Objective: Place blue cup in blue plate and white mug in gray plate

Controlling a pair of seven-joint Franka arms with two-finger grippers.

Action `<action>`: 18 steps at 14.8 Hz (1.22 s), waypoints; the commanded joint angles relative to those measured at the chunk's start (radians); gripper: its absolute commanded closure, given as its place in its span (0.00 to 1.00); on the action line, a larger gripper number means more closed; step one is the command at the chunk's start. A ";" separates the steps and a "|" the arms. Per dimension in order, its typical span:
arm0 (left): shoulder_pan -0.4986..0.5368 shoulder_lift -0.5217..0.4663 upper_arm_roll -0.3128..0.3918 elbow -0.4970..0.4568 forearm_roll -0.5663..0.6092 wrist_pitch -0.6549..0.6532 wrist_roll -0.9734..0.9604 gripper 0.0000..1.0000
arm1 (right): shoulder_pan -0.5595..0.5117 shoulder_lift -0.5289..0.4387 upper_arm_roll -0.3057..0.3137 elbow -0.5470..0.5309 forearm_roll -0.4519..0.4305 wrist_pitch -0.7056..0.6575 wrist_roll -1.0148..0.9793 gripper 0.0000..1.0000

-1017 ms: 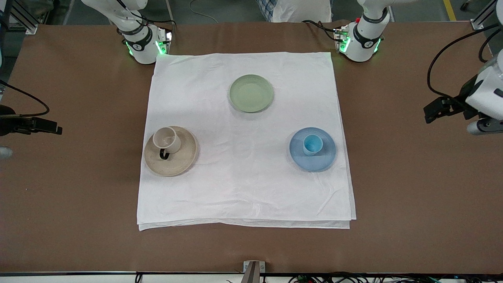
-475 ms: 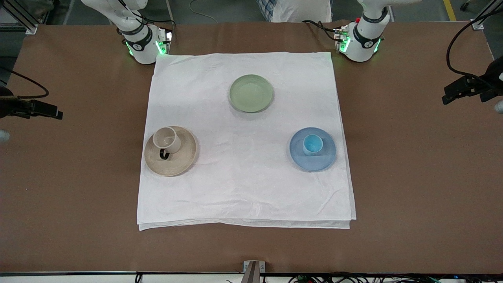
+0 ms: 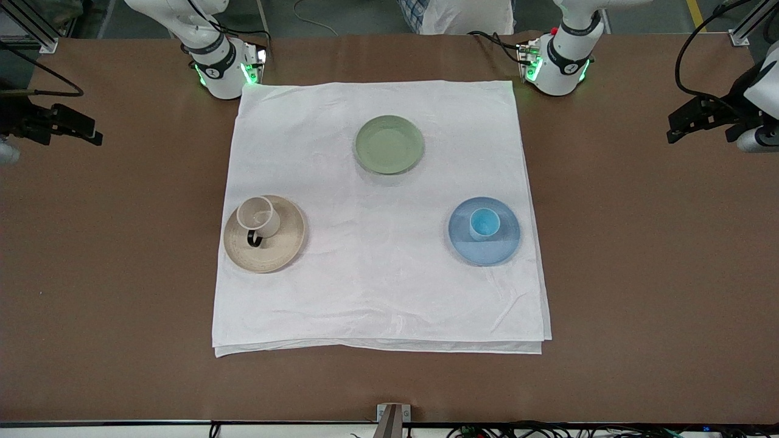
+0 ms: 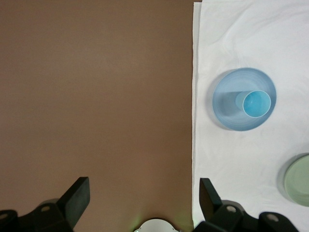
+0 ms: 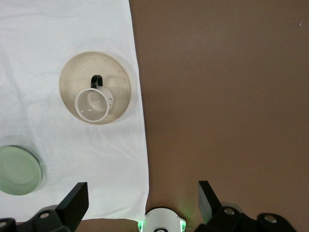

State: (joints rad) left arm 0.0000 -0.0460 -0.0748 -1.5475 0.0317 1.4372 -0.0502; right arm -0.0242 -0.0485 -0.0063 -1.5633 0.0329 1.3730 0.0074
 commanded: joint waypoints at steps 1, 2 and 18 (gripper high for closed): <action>0.067 -0.032 -0.068 -0.042 -0.018 0.008 0.015 0.00 | 0.010 -0.076 -0.006 -0.096 -0.018 0.040 0.016 0.00; 0.074 -0.032 -0.075 -0.042 -0.019 0.008 0.015 0.00 | 0.007 -0.076 -0.006 -0.096 -0.018 0.040 0.016 0.00; 0.067 -0.011 -0.076 0.001 -0.016 0.003 0.018 0.00 | 0.004 -0.074 -0.007 -0.080 -0.014 0.116 -0.068 0.00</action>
State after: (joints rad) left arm 0.0565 -0.0527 -0.1453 -1.5551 0.0317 1.4437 -0.0502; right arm -0.0226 -0.0970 -0.0113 -1.6222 0.0311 1.4654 -0.0163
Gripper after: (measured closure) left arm 0.000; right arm 0.000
